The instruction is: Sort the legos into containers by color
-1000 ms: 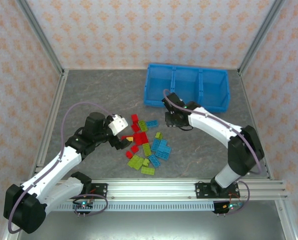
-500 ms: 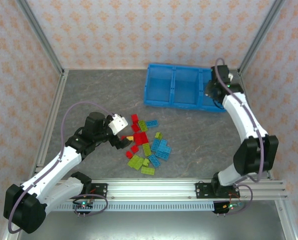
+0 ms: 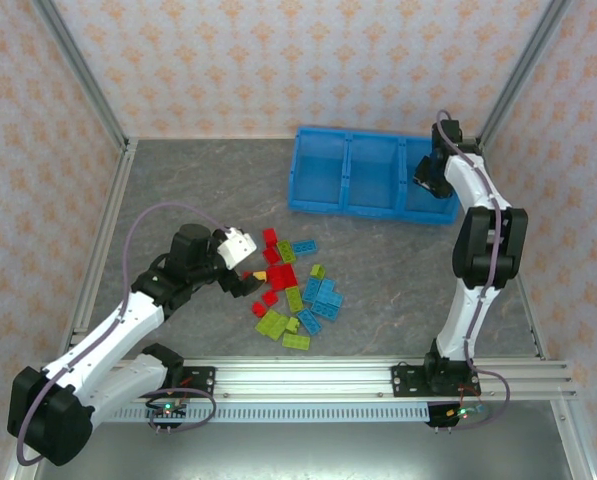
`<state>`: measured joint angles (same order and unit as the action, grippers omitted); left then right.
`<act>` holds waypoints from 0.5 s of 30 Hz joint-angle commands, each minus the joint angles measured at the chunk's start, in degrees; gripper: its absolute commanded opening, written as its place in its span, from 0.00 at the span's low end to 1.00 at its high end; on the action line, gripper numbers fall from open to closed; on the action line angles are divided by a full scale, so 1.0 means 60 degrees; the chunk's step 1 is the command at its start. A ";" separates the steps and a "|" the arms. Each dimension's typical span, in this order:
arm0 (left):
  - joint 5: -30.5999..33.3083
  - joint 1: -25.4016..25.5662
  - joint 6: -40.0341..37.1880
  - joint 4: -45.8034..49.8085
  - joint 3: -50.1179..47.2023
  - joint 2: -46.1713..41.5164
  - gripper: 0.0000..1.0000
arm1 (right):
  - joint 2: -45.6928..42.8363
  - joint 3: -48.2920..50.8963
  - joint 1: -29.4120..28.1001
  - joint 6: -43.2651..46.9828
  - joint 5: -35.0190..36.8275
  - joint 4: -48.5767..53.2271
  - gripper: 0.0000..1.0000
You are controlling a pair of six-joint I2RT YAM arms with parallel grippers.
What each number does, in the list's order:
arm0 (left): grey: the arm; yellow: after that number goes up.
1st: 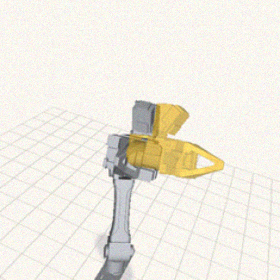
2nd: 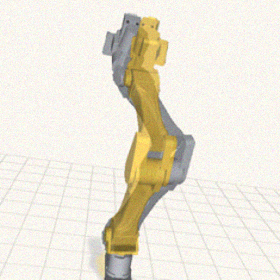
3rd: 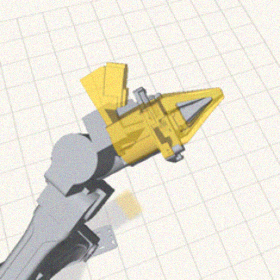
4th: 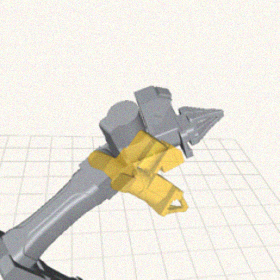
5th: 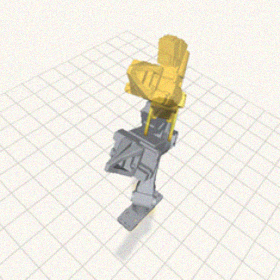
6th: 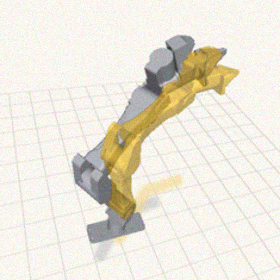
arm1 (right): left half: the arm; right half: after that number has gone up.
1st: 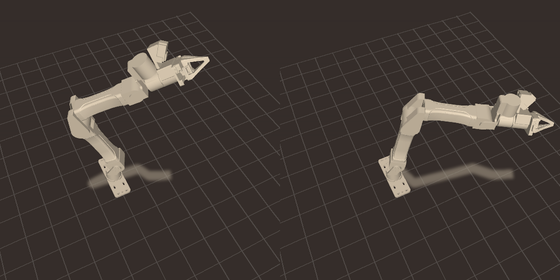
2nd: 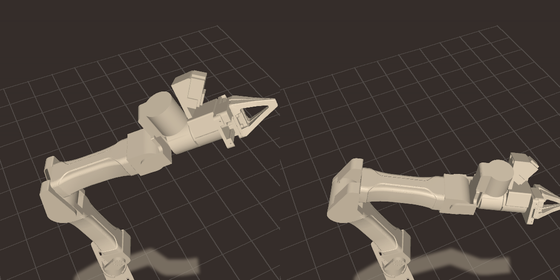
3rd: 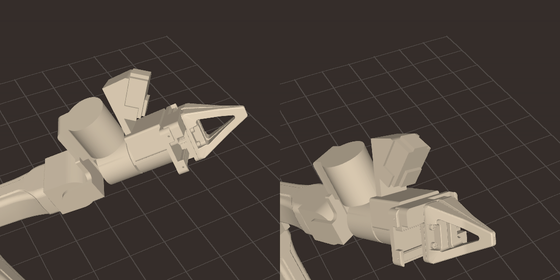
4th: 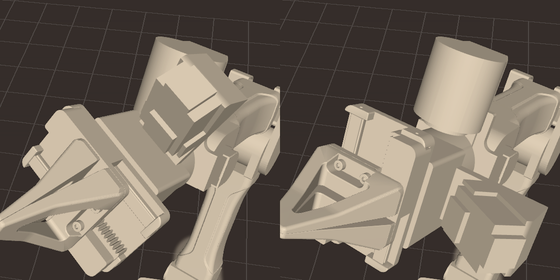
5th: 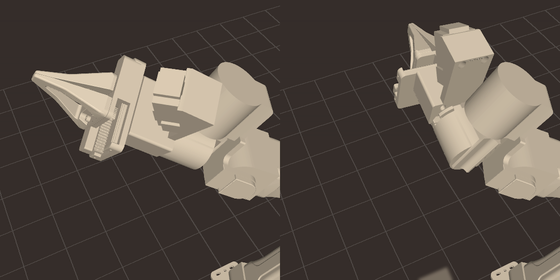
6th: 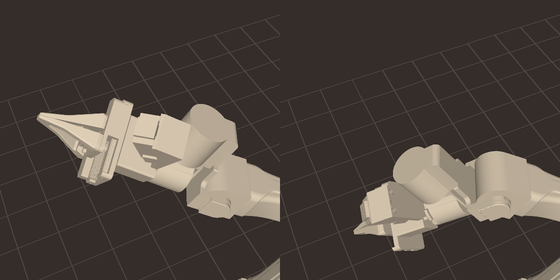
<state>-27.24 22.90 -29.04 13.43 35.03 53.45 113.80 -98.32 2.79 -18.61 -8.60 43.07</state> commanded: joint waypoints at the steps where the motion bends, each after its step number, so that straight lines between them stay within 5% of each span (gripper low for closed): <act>1: 0.0359 0.0044 -0.0053 -0.0191 0.0110 0.0233 1.00 | -0.1055 -0.0056 0.0033 -0.0058 -0.0073 0.0480 0.38; 8: 0.1762 0.0043 0.2145 -0.0269 0.0736 0.1004 1.00 | -0.3574 0.1492 0.0032 -0.0179 -0.1657 0.0893 0.41; 11: 0.2714 0.0044 0.4512 0.0907 0.2048 0.1646 1.00 | -0.4852 0.2268 -0.0131 -0.0516 -0.3095 0.1129 0.45; 15: 0.4315 0.0066 0.8198 0.2589 0.3648 0.2953 0.88 | -0.6308 0.3079 -0.1111 -0.0933 -0.3368 0.1608 0.49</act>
<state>-10.90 22.94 0.36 21.17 52.05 68.18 79.88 -82.46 -0.38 -21.78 -23.86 48.12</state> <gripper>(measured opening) 0.888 0.484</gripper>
